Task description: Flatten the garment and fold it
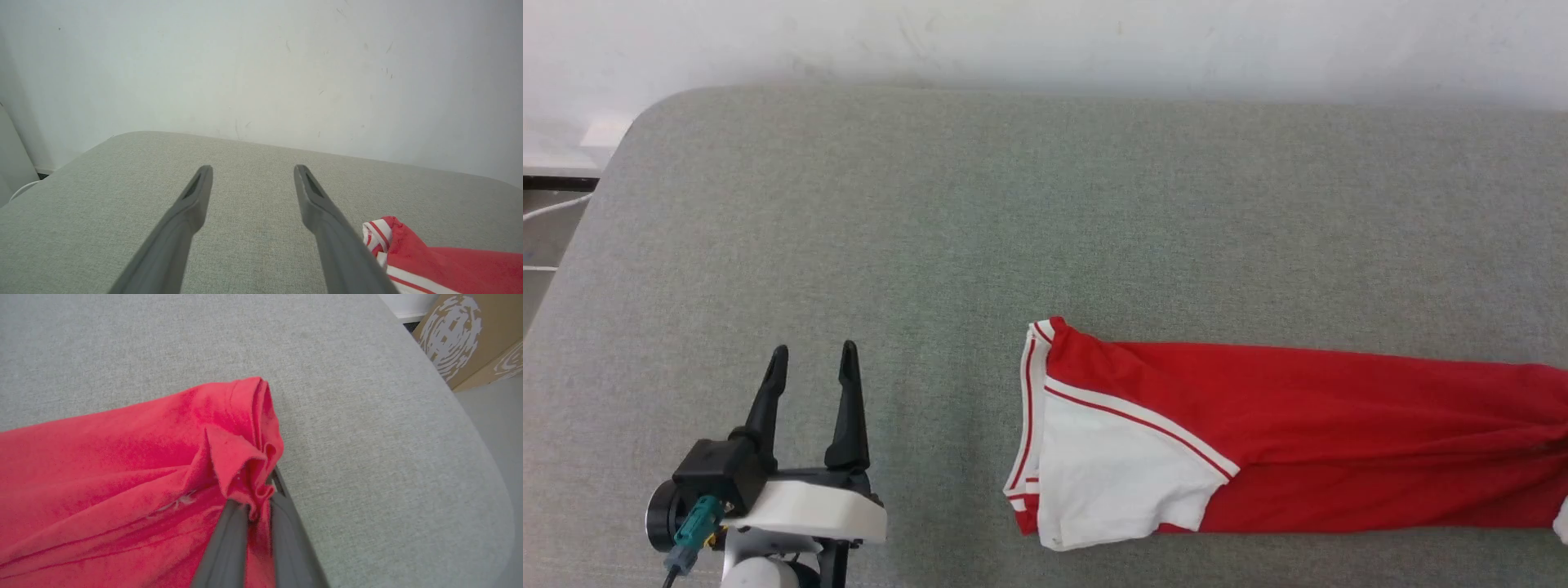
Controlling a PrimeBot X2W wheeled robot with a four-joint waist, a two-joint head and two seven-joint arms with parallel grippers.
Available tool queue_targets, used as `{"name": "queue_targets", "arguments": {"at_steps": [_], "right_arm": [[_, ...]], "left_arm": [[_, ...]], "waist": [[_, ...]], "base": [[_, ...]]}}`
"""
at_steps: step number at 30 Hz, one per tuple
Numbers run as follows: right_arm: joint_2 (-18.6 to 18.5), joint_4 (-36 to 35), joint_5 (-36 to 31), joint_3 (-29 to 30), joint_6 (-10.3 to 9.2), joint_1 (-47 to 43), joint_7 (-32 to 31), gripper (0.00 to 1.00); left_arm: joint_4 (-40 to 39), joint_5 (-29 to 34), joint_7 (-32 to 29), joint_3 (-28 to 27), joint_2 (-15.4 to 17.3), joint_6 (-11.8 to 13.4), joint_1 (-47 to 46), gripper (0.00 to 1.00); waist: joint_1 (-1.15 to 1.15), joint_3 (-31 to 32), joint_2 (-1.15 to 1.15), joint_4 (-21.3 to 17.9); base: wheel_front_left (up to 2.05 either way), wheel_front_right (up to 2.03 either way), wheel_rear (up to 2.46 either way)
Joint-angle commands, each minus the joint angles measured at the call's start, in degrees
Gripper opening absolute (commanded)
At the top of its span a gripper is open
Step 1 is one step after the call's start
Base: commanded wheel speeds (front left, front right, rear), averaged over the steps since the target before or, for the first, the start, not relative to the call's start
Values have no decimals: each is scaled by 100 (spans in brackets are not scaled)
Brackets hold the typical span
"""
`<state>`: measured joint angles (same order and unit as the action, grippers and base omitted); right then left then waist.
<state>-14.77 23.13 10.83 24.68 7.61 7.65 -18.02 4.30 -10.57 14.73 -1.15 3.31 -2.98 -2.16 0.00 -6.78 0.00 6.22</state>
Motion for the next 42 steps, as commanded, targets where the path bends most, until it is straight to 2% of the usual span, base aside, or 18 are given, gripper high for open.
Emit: {"name": "queue_targets", "arguments": {"at_steps": [1,5,10,19,25,29,33,42], "right_arm": [[-8,-45,-26,27,-12,-42,-10,0],[17,-347,87,-45,-12,-238,-211,0],[64,-1089,334,-342,-12,-716,-512,0],[257,-2829,1162,-1579,-12,-1512,-1466,0],[487,-3524,1782,-2232,-12,-1458,-1668,0],[573,-3548,1918,-2582,-12,-1182,-1649,0],[639,-3241,1806,-2989,-12,-735,-1546,0],[618,-1633,958,-3678,-12,166,-1131,0]], "left_arm": [[8,27,27,-24,-23,-35,50,100],[30,29,27,-45,-32,-46,91,100],[87,18,27,-23,-38,-64,178,100],[83,-112,27,195,-42,-9,302,100],[80,-138,27,272,-43,-16,299,100],[75,-88,27,317,-43,-39,273,100],[68,-115,27,359,-43,-31,237,100],[87,-277,27,418,-43,-43,121,100]], "waist": [[0,12,0,4],[0,106,0,10],[0,361,0,79],[0,599,0,380],[0,620,0,767],[0,592,0,1056],[0,534,0,1337],[0,431,0,1861]], "base": [[0,0,0],[0,0,0],[0,0,0],[0,0,0],[0,0,0],[0,0,0],[0,0,0],[0,0,0]]}}
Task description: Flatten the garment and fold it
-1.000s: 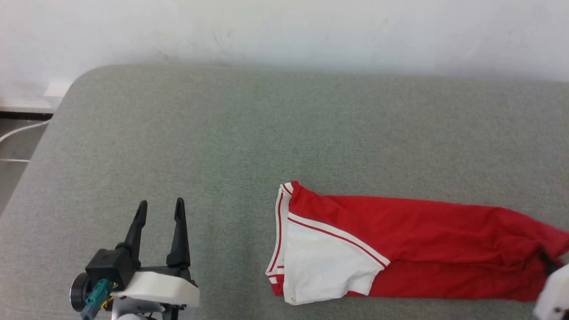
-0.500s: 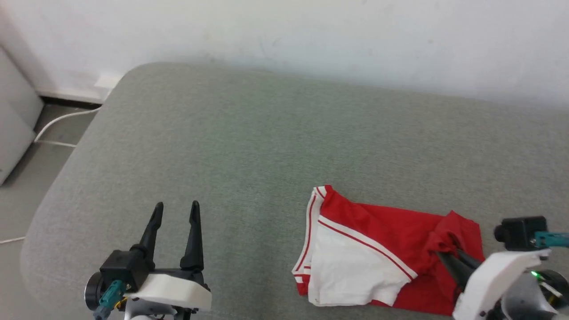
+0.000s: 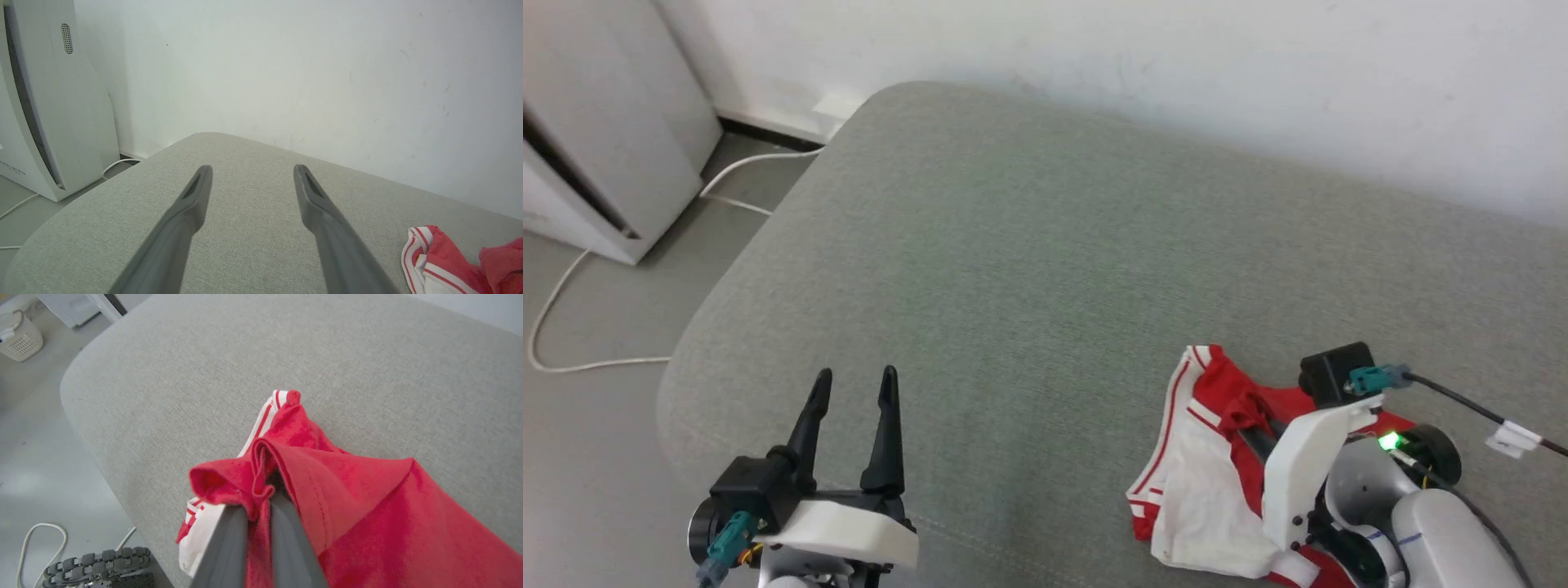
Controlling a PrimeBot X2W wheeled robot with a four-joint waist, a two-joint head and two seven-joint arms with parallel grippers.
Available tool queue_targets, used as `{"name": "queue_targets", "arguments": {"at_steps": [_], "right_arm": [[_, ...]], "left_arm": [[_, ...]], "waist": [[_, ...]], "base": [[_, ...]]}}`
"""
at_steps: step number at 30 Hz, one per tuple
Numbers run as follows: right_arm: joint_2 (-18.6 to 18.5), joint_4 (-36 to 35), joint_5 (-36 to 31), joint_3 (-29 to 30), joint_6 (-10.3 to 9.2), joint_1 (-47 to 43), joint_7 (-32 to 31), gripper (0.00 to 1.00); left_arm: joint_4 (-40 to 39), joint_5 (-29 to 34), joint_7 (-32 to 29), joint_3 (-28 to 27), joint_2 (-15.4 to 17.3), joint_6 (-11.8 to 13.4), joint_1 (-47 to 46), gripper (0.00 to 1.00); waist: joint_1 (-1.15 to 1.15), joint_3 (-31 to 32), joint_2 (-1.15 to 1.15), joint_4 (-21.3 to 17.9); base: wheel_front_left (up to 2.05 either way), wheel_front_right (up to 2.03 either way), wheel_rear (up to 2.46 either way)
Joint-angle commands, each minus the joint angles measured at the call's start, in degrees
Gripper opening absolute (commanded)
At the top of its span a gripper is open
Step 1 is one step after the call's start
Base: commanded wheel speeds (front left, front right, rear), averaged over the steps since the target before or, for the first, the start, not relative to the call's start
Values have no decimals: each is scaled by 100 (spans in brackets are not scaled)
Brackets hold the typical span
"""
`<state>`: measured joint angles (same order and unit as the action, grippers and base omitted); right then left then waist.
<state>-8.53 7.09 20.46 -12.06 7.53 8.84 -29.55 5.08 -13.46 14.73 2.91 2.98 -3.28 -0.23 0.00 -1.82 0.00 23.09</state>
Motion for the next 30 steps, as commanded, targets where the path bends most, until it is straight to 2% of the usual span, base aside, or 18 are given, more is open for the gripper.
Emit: {"name": "queue_targets", "arguments": {"at_steps": [1,5,6,7,11,17,22,28,30], "right_arm": [[21,186,-15,-34,-4,102,81,0],[41,998,-137,-254,-4,343,311,0],[32,1164,-205,-315,-4,416,396,45],[38,1305,-249,-388,-4,487,475,100],[177,1692,-10,-832,-4,763,659,100],[69,1940,267,-1604,-4,1094,954,100],[-305,1943,107,-2211,-4,1346,1255,100],[-571,1720,47,-2007,-4,1595,1801,100],[-806,1503,-228,-1689,-4,1702,2218,100]], "left_arm": [[12,4,27,9,-10,-8,-83,100],[17,-212,27,12,-10,9,-110,100],[23,-208,27,29,-10,3,-118,100],[28,-213,27,40,-10,1,-126,100],[43,-234,27,29,-10,14,-129,100],[104,-194,27,-47,-10,9,-115,100],[128,-89,27,-118,-10,-42,-98,100],[77,-26,27,-210,-10,-79,-41,100],[8,-15,27,-236,-10,-70,-6,100]], "waist": [[0,-76,0,214],[0,-121,0,331],[0,-134,0,357],[0,-146,0,373],[0,-159,0,373],[0,-30,0,229],[0,147,0,34],[0,254,0,-281],[0,278,0,-516]], "base": [[0,0,0],[0,0,0],[0,0,0],[0,0,0],[0,0,0],[0,0,0],[0,0,0],[0,0,0],[0,0,0]]}}
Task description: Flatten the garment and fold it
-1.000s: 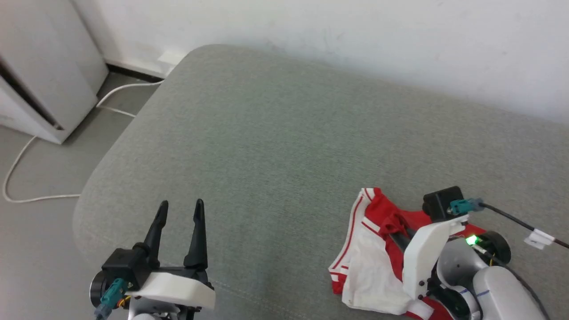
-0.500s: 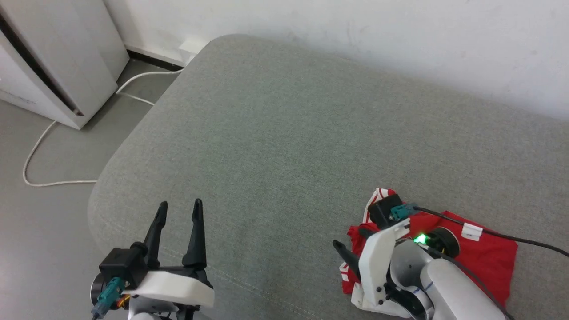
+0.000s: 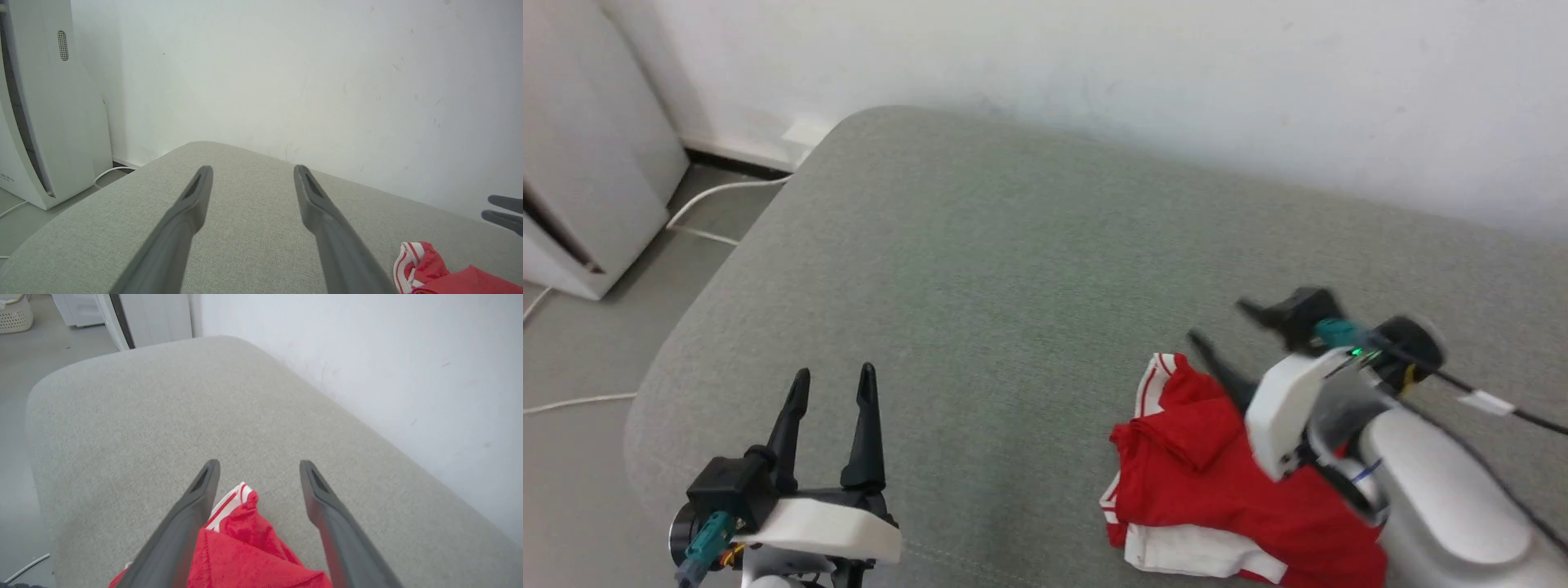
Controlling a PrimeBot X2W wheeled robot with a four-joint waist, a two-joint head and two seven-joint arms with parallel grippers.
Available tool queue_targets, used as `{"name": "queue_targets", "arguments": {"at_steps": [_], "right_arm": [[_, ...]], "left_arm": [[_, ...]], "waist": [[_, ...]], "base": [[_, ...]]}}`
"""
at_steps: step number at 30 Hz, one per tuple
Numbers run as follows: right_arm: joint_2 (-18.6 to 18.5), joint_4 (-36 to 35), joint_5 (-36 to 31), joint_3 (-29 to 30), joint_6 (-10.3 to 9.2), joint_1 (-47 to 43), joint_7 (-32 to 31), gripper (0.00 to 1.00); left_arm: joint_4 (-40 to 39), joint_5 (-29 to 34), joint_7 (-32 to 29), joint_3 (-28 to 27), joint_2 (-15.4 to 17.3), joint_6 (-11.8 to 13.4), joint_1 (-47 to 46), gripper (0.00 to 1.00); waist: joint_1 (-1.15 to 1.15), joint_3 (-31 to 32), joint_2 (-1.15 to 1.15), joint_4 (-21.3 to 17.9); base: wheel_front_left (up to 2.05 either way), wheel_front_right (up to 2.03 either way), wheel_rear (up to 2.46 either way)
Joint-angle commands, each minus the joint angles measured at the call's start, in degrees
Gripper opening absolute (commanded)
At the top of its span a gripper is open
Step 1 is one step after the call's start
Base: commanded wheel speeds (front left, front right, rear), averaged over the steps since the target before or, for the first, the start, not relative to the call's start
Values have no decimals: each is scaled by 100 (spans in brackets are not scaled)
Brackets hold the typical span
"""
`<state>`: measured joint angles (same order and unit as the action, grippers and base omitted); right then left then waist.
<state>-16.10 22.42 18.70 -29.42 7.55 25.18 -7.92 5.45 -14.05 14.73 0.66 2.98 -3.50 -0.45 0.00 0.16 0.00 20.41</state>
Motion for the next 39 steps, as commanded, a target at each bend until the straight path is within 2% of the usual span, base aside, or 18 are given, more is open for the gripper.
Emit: {"name": "queue_targets", "arguments": {"at_steps": [1,5,9,12,13,14,19,23,29,35,39], "right_arm": [[-126,-117,-165,194,-6,81,215,100],[-372,-509,-625,930,-6,-22,844,100],[-423,-970,-952,1826,-6,-400,1323,100],[-299,-1394,-1094,2546,-6,-850,1540,100],[-299,-1394,-1094,2546,-6,-850,1540,100],[-234,-1556,-1155,2782,-6,-1015,1599,100],[329,-2389,-1378,3561,-6,-1930,1674,100],[770,-2847,-1464,3741,-6,-2554,1722,100],[1115,-3028,-1524,3714,-6,-3095,1789,100],[1186,-3095,-1547,3696,-6,-3154,1722,100],[1029,-3131,-1372,3563,-6,-3117,1271,100]], "left_arm": [[-55,48,27,-22,-10,-44,25,100],[-148,29,27,-48,-10,-16,47,100],[-241,26,27,-41,-10,19,52,100],[-292,56,27,-23,-10,40,50,100],[-292,56,27,-23,-10,40,50,100],[-296,81,27,-11,-10,42,54,100],[-239,188,27,22,-10,69,127,100],[-185,358,27,65,-10,70,219,100],[-195,617,27,46,-10,45,279,100],[-218,707,27,88,-10,13,223,100],[-231,724,27,106,-10,-21,127,100]], "waist": [[0,82,0,-333],[0,68,0,-657],[0,31,0,-923],[0,-5,0,-1101],[0,-5,0,-1101],[0,-18,0,-1154],[0,-47,0,-1408],[0,-68,0,-1565],[0,-88,0,-1704],[0,-187,0,-1718],[0,-307,0,-1664]], "base": [[0,0,0],[0,0,0],[0,0,0],[0,0,0],[0,0,0],[0,0,0],[0,0,0],[0,0,0],[0,0,0],[0,0,0],[0,0,0]]}}
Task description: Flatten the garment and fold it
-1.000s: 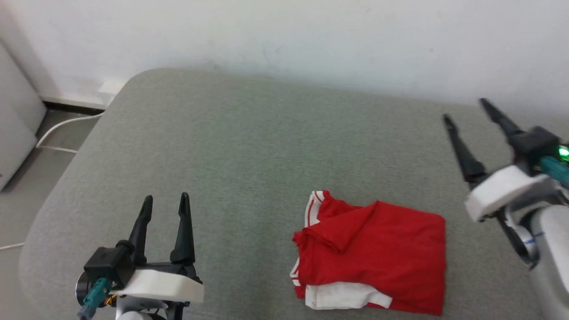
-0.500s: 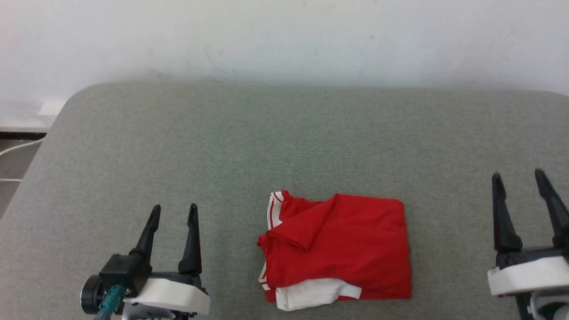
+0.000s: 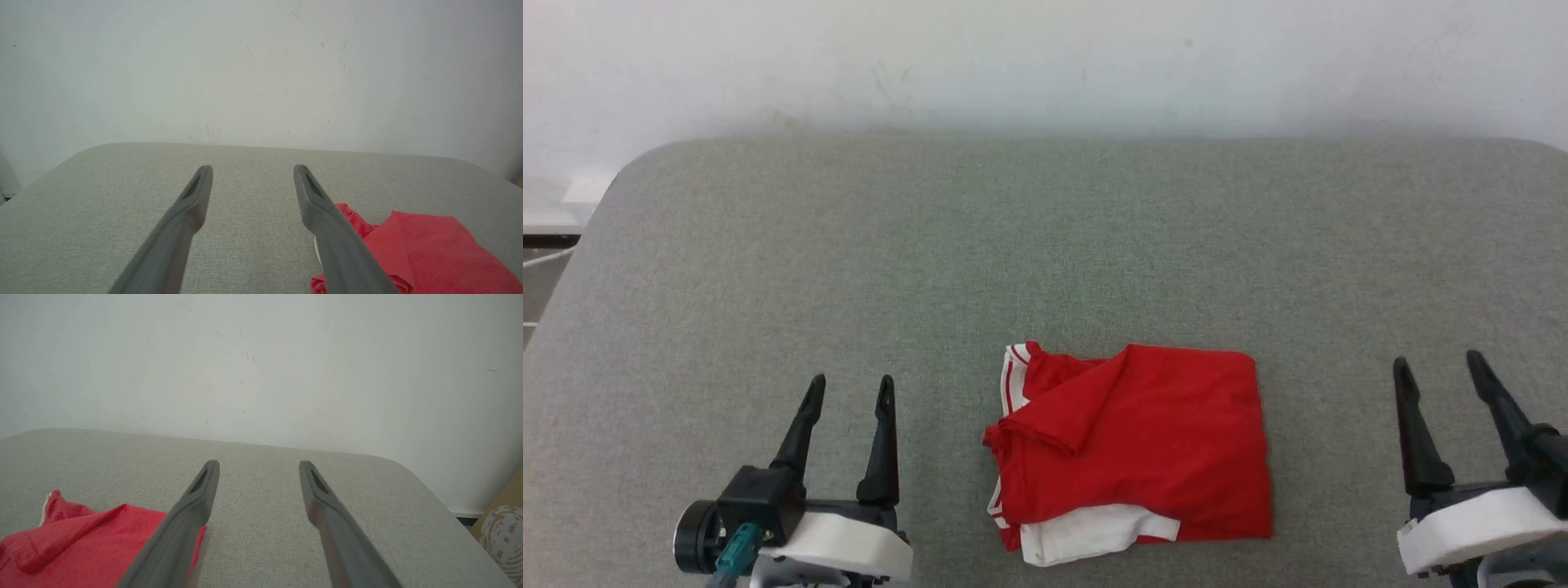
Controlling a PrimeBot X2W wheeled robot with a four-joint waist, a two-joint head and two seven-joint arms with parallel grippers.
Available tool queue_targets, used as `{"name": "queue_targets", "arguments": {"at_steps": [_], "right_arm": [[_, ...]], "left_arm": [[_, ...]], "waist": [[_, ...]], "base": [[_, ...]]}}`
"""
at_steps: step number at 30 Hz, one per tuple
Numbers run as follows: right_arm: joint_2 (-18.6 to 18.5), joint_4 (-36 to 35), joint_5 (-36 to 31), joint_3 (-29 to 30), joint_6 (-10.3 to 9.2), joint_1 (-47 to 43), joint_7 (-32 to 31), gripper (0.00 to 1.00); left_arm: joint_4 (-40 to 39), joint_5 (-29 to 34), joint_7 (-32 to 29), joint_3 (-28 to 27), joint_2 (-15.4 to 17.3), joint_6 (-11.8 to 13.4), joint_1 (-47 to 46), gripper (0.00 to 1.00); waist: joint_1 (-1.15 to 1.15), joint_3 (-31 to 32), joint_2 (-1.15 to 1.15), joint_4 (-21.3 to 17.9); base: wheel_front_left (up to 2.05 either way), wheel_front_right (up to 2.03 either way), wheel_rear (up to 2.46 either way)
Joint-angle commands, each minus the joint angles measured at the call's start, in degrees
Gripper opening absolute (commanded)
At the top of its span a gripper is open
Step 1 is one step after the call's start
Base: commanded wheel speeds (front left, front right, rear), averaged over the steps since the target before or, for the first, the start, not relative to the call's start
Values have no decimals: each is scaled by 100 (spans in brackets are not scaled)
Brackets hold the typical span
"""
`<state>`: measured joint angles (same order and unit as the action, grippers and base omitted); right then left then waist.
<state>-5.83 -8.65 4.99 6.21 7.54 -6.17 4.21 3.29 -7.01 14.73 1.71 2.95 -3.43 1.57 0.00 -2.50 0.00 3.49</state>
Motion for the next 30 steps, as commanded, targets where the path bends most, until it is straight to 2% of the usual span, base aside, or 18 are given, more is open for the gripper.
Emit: {"name": "queue_targets", "arguments": {"at_steps": [1,9,12,15,18,21,29,30], "right_arm": [[-41,-20,118,-34,-5,28,-153,100],[-652,195,1832,-455,-5,319,-2401,100],[-466,330,2532,-268,-5,495,-3209,100],[-412,475,2809,-167,-5,665,-3868,100],[-199,780,3139,-49,-5,902,-4207,100],[-242,1219,3121,-64,-5,1117,-4341,100],[-309,2143,3072,-715,-5,1473,-4302,100],[-344,2217,3047,-838,-5,1492,-4286,38]], "left_arm": [[-20,16,27,-5,-7,-29,-97,100],[62,38,27,90,-7,-72,-281,100],[121,72,27,164,-7,-93,-381,100],[131,59,27,200,-7,-89,-466,100],[146,55,27,215,-7,-82,-519,100],[171,39,27,252,-7,-87,-575,100],[206,-11,27,305,-7,-39,-674,100],[211,8,27,310,-7,-30,-672,100]], "waist": [[0,-80,0,41],[0,-476,0,279],[0,-636,0,436],[0,-802,0,588],[0,-931,0,724],[0,-1032,0,876],[0,-1109,0,1069],[0,-1103,0,1072]], "base": [[0,0,0],[0,0,0],[0,0,0],[0,0,0],[0,0,0],[0,0,0],[0,0,0],[0,0,0]]}}
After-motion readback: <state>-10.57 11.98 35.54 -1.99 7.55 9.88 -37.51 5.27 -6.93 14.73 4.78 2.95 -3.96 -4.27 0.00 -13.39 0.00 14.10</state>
